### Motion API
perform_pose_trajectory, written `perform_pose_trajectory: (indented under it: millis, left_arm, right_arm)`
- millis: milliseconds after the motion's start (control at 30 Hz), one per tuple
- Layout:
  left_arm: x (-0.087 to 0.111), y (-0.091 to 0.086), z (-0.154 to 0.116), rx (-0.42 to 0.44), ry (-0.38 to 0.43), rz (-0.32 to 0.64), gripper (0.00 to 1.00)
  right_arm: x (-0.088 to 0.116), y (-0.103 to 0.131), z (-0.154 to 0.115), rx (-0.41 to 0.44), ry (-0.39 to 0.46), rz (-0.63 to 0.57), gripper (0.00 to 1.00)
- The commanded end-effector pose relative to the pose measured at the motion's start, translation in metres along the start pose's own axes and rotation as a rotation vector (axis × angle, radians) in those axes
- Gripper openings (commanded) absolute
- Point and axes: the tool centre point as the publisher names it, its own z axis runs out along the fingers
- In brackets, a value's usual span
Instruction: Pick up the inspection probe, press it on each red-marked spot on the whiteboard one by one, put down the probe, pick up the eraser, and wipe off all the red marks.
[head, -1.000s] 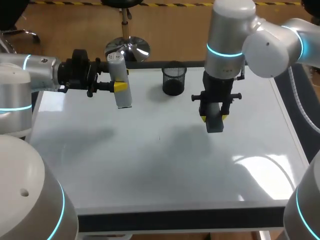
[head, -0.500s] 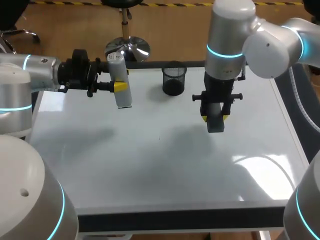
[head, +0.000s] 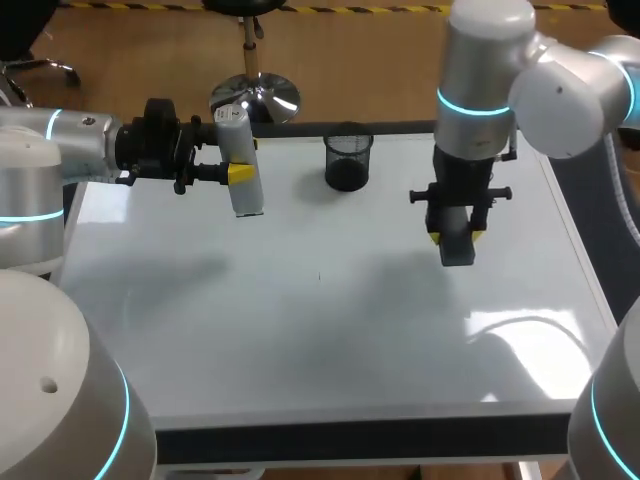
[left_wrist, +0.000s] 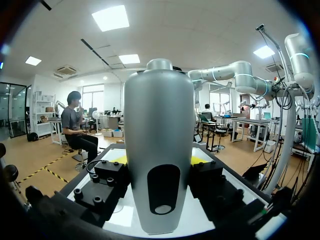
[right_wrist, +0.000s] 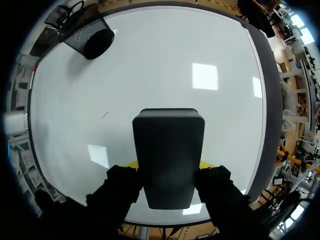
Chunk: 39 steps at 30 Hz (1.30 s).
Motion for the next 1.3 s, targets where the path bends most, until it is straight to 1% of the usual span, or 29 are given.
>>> perform_pose_trajectory:
  millis: [33, 200, 433, 533, 733, 900, 1033, 1100, 1200, 1300]
  left_arm:
    - [0.000, 0.000, 0.000, 0.002, 0.000, 0.002, 0.00]
    - [0.000, 0.000, 0.000, 0.002, 0.000, 0.002, 0.00]
    - [0.000, 0.000, 0.000, 0.002, 0.000, 0.002, 0.00]
    - [0.000, 0.000, 0.000, 0.002, 0.000, 0.002, 0.00]
    - [0.000, 0.000, 0.000, 0.002, 0.000, 0.002, 0.00]
    - [0.000, 0.000, 0.000, 0.002, 0.000, 0.002, 0.00]
    - [0.000, 0.000, 0.000, 0.002, 0.000, 0.002, 0.00]
    - [0.000, 0.000, 0.000, 0.002, 0.000, 0.002, 0.00]
    - [0.000, 0.000, 0.000, 0.002, 0.000, 0.002, 0.00]
    - [0.000, 0.000, 0.000, 0.002, 0.000, 0.002, 0.00]
  right_arm:
    - [-0.019, 0.006, 0.004, 0.027, 0.018, 0.004, 0.00]
    - [-0.041, 0.011, 0.012, 0.036, 0.010, 0.021, 0.00]
    - [-0.076, 0.019, 0.019, 0.030, -0.010, 0.084, 0.00]
    - [-0.086, 0.024, 0.025, 0.046, -0.026, 0.087, 0.00]
    - [-0.106, 0.032, 0.037, 0.070, -0.011, 0.100, 0.00]
    - [-0.116, 0.036, 0.043, 0.076, -0.002, 0.106, 0.00]
    - [-0.119, 0.038, 0.044, 0.065, 0.015, 0.104, 0.00]
    - [-0.119, 0.039, 0.045, 0.058, 0.026, 0.088, 0.00]
    - [-0.116, 0.040, 0.047, 0.035, 0.019, 0.054, 0.00]
    - [-0.115, 0.041, 0.049, 0.030, 0.019, 0.032, 0.00]
